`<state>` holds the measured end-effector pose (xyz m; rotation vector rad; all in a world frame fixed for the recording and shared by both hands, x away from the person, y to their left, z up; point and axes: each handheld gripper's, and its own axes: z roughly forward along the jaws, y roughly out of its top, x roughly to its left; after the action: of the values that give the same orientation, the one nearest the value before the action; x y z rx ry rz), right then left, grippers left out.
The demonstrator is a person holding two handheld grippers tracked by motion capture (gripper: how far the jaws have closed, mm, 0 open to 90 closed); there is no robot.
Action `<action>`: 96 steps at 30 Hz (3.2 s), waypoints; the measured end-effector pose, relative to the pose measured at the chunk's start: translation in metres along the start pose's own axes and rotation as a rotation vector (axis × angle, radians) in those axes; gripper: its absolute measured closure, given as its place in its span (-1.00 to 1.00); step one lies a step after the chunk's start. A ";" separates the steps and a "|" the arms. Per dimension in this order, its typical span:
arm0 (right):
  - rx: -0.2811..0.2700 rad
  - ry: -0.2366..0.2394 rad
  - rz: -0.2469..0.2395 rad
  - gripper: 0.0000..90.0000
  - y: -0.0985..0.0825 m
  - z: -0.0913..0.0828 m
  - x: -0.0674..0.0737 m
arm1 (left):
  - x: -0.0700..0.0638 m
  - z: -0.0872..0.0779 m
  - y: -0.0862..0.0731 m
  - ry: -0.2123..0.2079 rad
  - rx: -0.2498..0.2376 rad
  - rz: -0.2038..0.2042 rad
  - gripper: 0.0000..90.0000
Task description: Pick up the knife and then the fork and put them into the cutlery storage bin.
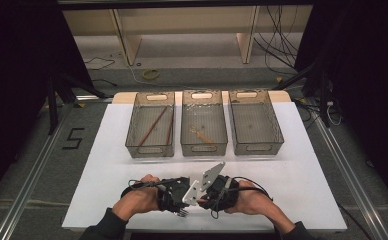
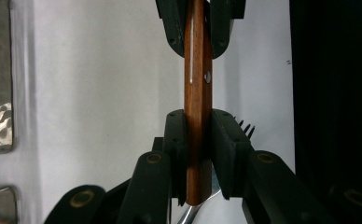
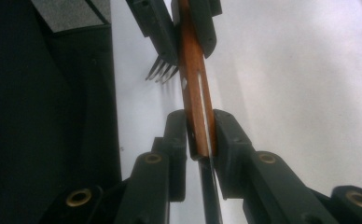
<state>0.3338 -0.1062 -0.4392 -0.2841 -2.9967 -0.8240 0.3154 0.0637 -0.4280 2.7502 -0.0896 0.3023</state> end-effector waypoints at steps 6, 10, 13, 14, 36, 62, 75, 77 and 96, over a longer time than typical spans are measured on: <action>0.002 0.012 -0.015 0.76 -0.002 0.000 0.000 | 0.001 0.002 -0.001 -0.008 -0.003 0.010 0.69; -0.002 0.013 -0.043 0.79 -0.002 -0.001 0.000 | 0.001 0.002 -0.001 -0.008 -0.007 0.003 0.68; -0.005 0.005 -0.038 0.80 -0.003 -0.001 0.000 | 0.002 0.000 -0.003 -0.005 -0.029 -0.009 0.67; -0.009 0.006 -0.036 0.81 -0.004 -0.002 0.000 | 0.003 0.000 -0.003 0.008 -0.036 -0.013 0.66; -0.101 -0.166 0.120 0.81 -0.028 -0.047 -0.039 | 0.022 -0.014 -0.053 0.138 -0.268 -0.395 -0.39; -0.231 -0.415 0.370 0.81 -0.042 -0.114 -0.123 | 0.012 -0.008 -0.112 0.230 -0.490 -0.702 -0.50; -0.238 -0.500 0.481 0.80 -0.038 -0.124 -0.165 | 0.009 -0.008 -0.118 0.243 -0.507 -0.734 -0.53; -0.240 -0.506 0.505 0.80 -0.039 -0.124 -0.170 | 0.008 -0.007 -0.119 0.247 -0.500 -0.733 -0.54; -0.205 -0.569 0.628 0.80 -0.044 -0.113 -0.208 | 0.004 -0.008 -0.125 0.237 -0.505 -0.739 -0.56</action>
<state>0.5274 -0.2362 -0.3790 -1.6023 -2.9269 -1.0940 0.3306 0.1825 -0.4643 2.0495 0.7797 0.3307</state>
